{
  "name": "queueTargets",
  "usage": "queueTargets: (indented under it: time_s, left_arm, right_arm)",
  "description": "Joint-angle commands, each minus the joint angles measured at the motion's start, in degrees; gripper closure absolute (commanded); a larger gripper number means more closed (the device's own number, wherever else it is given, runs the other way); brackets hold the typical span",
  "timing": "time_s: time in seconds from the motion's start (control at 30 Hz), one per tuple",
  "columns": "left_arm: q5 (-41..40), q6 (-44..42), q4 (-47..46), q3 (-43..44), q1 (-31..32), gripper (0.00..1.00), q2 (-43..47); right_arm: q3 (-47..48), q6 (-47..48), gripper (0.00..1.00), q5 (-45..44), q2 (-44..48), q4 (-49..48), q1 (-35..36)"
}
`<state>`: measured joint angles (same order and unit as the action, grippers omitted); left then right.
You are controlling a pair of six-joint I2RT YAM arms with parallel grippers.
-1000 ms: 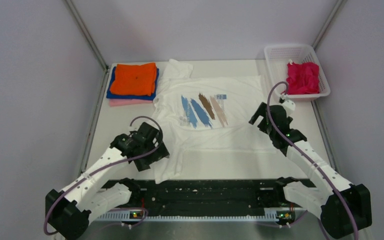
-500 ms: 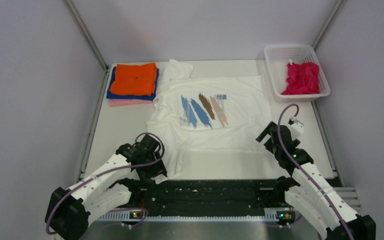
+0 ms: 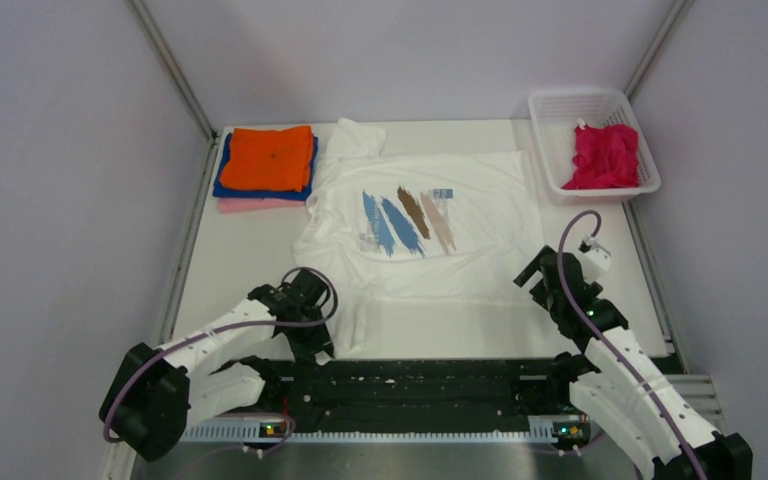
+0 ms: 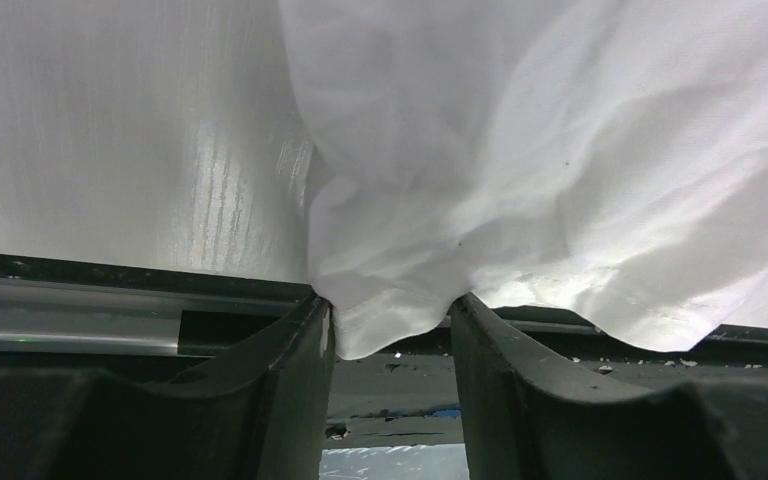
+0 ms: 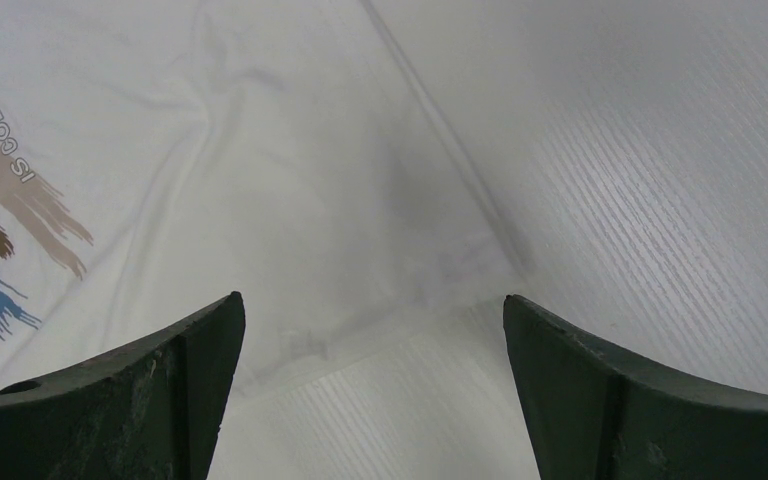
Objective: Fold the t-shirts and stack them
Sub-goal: Grab the side of the flattened tshirt closest away from the robot with both arms
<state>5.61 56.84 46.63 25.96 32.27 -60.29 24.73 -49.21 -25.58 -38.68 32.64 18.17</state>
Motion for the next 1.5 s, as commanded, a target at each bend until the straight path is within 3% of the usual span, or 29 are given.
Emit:
queueTargets:
  time_s: [0.0, 0.1, 0.13, 0.4, 0.6, 0.8, 1.17, 1.4, 1.47]
  left_arm:
    - [-5.9, -0.5, -4.1, 1.6, 0.1, 0.61, -1.2]
    - [-6.3, -0.6, -4.0, 3.0, 0.1, 0.95, -1.5]
    - [-5.9, -0.8, -3.8, 3.7, 0.1, 1.00, -1.3]
    - [-1.7, -5.0, -3.4, 7.2, 0.1, 1.00, 3.6]
    - [-0.1, -7.2, -5.0, 9.4, 0.1, 1.00, 3.2]
    - [-1.0, -8.2, -5.7, 11.2, 0.0, 1.00, 3.0]
    - [-2.4, -7.9, -0.9, 13.1, 0.0, 1.00, 3.5]
    - [0.6, -3.6, 6.1, 8.3, 0.0, 1.00, 10.5]
    - [1.0, -2.8, 6.8, 7.6, 0.1, 1.00, 12.0]
  right_arm:
    - [-0.1, -0.5, 0.02, 0.2, 0.5, 0.7, -0.3]
    - [0.0, -0.7, 0.03, 0.3, 0.6, 1.7, -0.3]
    - [-0.1, -1.1, 0.04, 0.3, 0.6, 2.4, -0.4]
    - [-2.9, -10.9, 0.05, -2.4, 3.3, 9.6, -0.4]
    - [-6.0, -12.5, 0.21, -3.4, 4.5, 2.8, -0.3]
    - [-7.7, -12.6, 0.40, -2.7, -2.2, -2.4, -0.5]
    - [-9.2, -12.8, 0.56, -4.0, -5.7, -6.2, -1.4]
    - [-10.0, -10.5, 0.61, -2.2, -8.3, -10.8, -6.3]
    - [-10.0, -10.1, 0.67, -1.7, -8.8, -11.2, -6.5]
